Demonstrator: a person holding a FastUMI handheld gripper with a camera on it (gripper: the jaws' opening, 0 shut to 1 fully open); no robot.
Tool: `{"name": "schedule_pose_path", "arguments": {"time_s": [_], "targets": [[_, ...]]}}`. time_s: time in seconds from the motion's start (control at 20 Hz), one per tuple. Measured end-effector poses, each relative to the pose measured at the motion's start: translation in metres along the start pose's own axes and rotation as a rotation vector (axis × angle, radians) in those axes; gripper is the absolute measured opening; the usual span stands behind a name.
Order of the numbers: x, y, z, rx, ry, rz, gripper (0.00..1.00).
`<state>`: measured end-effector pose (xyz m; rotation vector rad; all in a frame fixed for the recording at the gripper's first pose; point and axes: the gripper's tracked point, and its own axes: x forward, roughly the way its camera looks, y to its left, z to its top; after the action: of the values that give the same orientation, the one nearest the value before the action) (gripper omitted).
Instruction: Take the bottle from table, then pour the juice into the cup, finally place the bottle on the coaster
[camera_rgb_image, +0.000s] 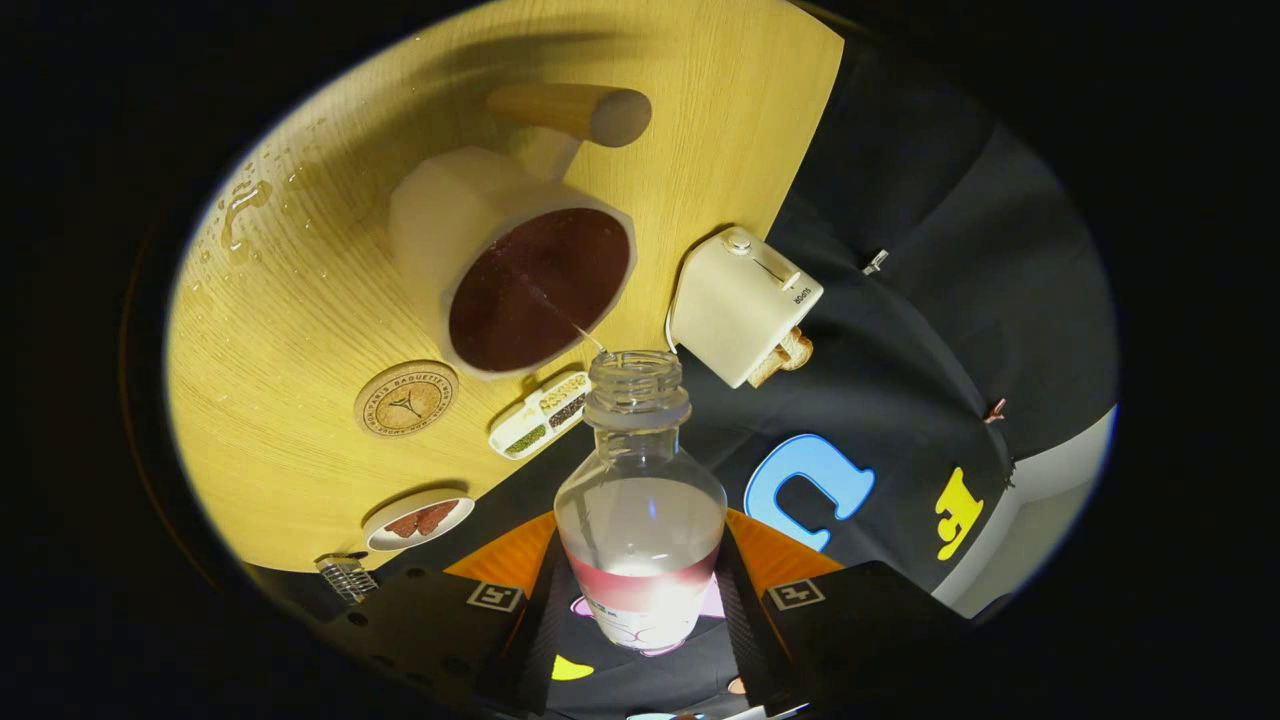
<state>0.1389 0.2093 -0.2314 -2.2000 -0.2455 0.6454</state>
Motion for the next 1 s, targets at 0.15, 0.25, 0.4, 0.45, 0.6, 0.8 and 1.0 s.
{"name": "schedule_pose_path", "arguments": {"time_s": [0.15,0.25,0.4,0.45,0.6,0.8,1.0], "targets": [[0.000,0.004,0.002,0.030,-0.007,-0.008,0.73],[0.001,0.009,0.003,0.049,-0.008,-0.009,0.73],[-0.001,0.014,0.004,0.112,-0.022,-0.023,0.73],[-0.003,0.015,0.004,0.154,-0.030,-0.030,0.73],[-0.006,0.017,0.002,0.243,-0.030,-0.042,0.73],[-0.019,-0.010,-0.007,0.452,-0.036,-0.125,0.73],[-0.025,-0.032,-0.036,0.746,0.000,-0.177,0.73]]}}
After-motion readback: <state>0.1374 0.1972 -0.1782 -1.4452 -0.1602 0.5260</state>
